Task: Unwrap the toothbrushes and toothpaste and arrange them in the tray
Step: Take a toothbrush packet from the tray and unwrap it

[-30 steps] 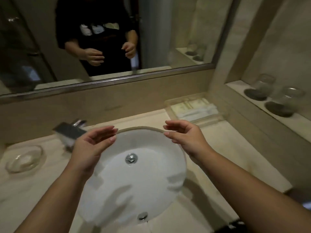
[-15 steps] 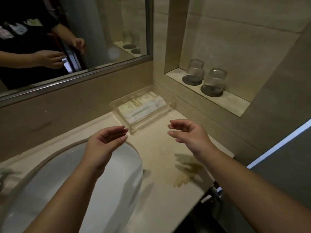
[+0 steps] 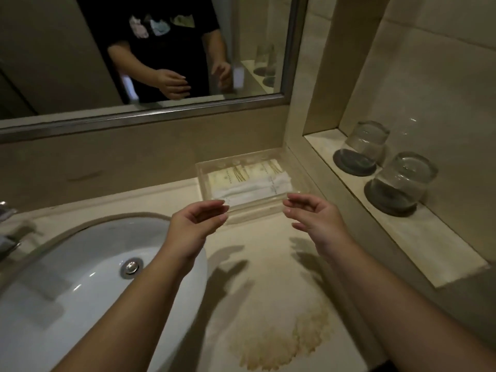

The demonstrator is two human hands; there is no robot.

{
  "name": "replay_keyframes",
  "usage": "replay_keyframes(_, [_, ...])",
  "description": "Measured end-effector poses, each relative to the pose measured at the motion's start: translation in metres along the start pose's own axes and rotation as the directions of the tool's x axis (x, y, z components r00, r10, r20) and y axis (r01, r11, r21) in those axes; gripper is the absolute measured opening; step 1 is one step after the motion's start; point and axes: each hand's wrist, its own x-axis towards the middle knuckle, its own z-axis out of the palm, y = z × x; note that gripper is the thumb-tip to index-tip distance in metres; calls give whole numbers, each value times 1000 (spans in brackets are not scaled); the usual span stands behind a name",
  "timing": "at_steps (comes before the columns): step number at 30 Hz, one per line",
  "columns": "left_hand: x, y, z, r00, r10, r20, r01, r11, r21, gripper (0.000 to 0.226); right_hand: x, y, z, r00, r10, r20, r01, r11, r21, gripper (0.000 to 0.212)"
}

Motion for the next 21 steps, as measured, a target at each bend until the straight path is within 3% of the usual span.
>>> replay_keyframes(3, [10, -18, 19, 964, -255, -70, 240, 955, -174, 17, 21, 15, 6, 996, 85, -9, -85, 996, 20, 12])
replay_keyframes(6, [27, -40, 32, 823, -566, -40, 455, 702, -548, 7, 39, 36, 19, 969, 245, -42, -236, 960, 153, 10])
replay_keyframes(8, [36, -57, 36, 742, -670, -22, 522, 597, -609, 12, 46, 48, 28, 952, 297, -76, -285, 949, 133, 8])
replay_keyframes(10, [50, -74, 39, 701, -710, -59, 545, 588, -598, 13, 56, 57, 38, 937, 340, -84, -331, 938, 104, 8])
replay_keyframes(13, [67, -89, 44, 693, -711, -120, 486, 583, -651, 12, 76, 66, 44, 885, 452, -114, -412, 872, 265, 8])
replay_keyframes(15, [75, -94, 47, 699, -696, -162, 458, 611, -646, 11, 88, 68, 43, 863, 485, -142, -409, 835, 369, 4])
replay_keyframes(19, [80, -103, 47, 709, -670, -219, 434, 660, -613, 14, 98, 68, 39, 826, 545, -144, -434, 777, 456, 22])
replay_keyframes(21, [81, -103, 46, 716, -652, -248, 400, 675, -621, 14, 101, 66, 35, 810, 566, -152, -446, 763, 468, 18])
